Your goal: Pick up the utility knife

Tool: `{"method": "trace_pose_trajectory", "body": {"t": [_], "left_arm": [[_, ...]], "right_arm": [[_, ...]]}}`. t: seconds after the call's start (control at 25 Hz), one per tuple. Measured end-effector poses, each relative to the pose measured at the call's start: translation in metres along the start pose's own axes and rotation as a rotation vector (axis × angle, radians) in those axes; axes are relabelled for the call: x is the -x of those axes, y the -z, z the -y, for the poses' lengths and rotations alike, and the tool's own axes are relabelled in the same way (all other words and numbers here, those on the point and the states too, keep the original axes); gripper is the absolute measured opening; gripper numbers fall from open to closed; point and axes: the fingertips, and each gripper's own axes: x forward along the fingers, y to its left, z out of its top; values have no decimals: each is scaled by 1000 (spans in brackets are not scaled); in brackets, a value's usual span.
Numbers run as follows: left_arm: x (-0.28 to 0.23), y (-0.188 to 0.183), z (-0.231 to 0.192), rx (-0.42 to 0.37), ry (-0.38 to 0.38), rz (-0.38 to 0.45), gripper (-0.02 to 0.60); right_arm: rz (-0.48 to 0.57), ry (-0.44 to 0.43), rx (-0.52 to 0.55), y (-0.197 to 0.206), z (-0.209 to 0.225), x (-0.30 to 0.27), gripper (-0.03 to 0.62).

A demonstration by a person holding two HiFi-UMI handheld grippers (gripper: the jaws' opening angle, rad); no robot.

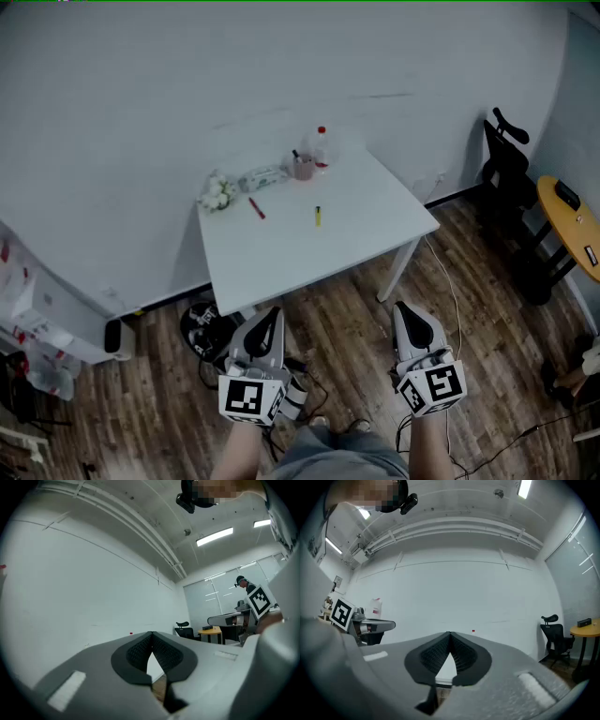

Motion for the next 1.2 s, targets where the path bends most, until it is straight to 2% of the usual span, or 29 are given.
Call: {"method": "trace_pose_trajectory", "body": {"t": [0.84,1.2], "left_arm": [[-10,4,-25,4,62,24,20],[-35,7,-29,18,66,27,19]], "right_arm": [[34,45,-16,1,-12,-19,-2],[19,44,-19,5,3,-37,-2]]}}
